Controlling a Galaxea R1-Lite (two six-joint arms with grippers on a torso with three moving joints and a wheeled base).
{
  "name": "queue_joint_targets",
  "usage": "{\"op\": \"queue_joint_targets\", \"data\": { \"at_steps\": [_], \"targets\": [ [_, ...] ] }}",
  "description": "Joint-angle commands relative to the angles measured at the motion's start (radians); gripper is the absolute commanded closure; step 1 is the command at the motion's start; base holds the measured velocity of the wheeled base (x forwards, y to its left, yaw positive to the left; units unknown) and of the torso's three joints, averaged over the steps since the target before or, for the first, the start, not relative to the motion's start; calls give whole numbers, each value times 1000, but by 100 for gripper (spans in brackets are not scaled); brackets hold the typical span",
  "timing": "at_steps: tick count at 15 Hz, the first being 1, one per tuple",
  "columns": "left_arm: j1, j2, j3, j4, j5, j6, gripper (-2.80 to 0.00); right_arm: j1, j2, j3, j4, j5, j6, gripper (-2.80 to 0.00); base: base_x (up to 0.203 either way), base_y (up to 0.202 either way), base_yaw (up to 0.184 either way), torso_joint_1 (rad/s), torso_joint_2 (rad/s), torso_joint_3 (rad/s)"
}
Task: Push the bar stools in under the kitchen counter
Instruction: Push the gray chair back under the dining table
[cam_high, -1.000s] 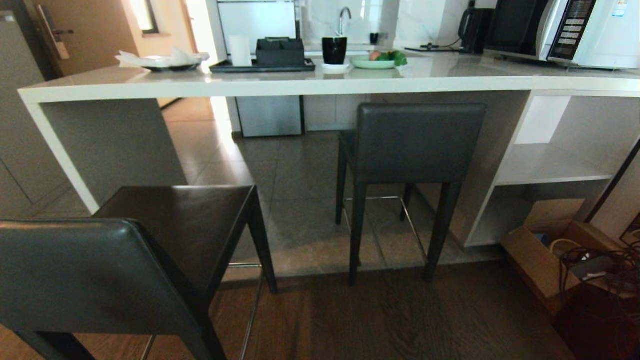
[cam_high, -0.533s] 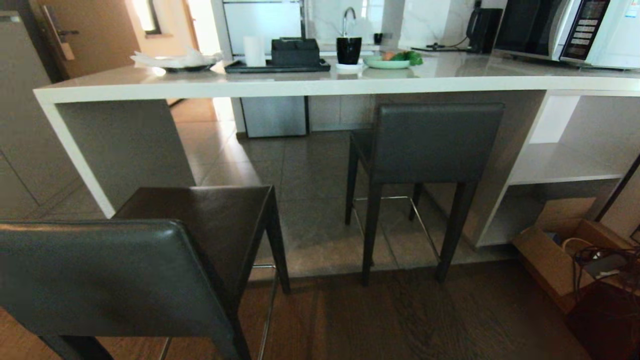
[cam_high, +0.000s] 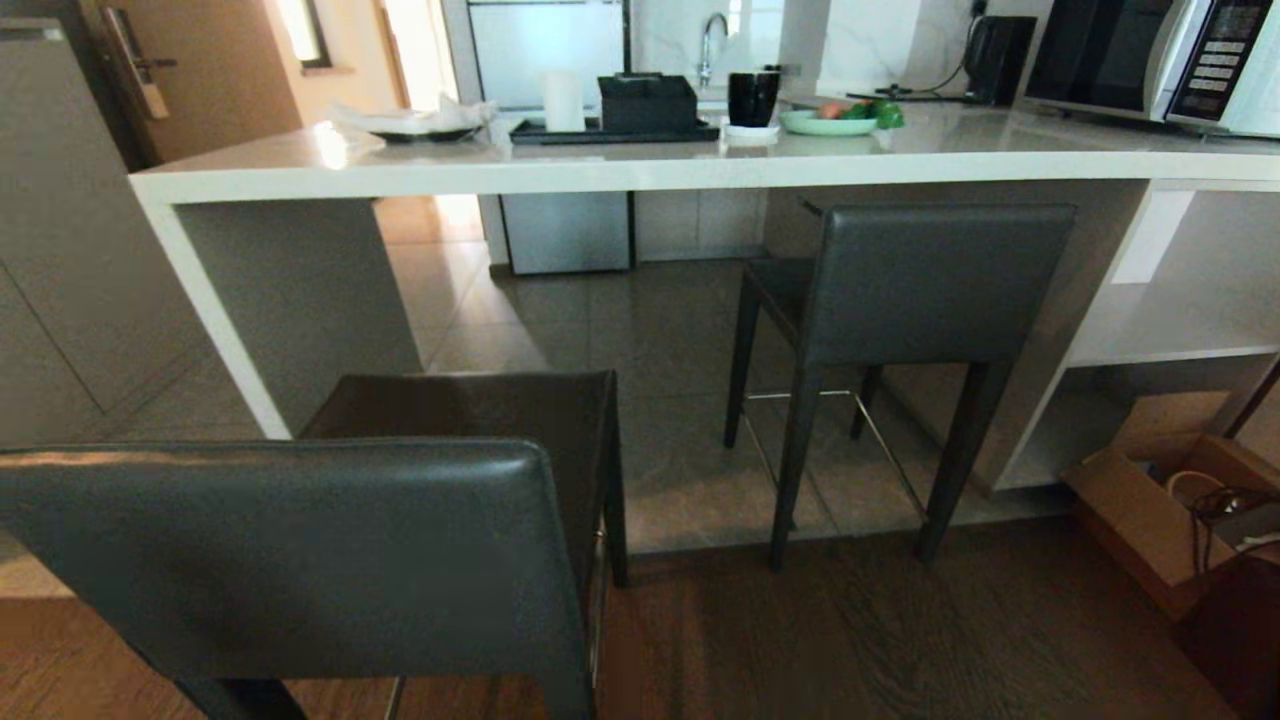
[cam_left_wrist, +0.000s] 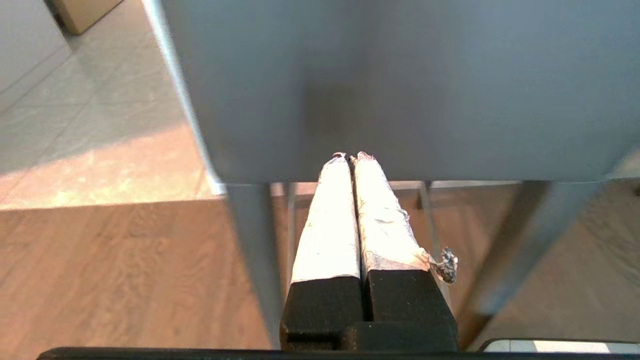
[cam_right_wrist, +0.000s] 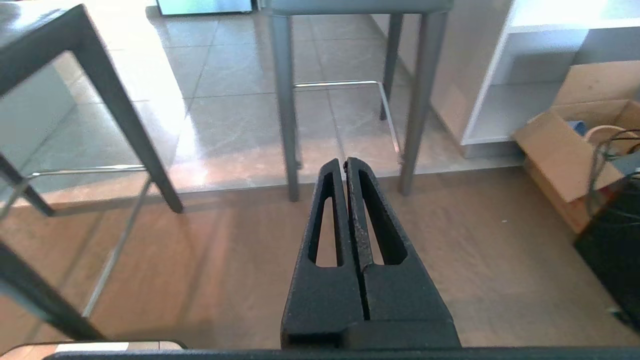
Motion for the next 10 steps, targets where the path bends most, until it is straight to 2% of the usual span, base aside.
{"op": "queue_joint_targets", "data": {
  "at_steps": [1, 10],
  "targets": [
    [0, 1, 0, 0, -1, 0, 0, -1, 1, 0, 0, 0, -1, 0, 0, 198, -5, 2, 3, 2],
    [0, 1, 0, -1, -1, -4, 0, 0, 1, 0, 0, -1, 1, 0, 0, 194, -1, 2, 2, 3]
  ]
}}
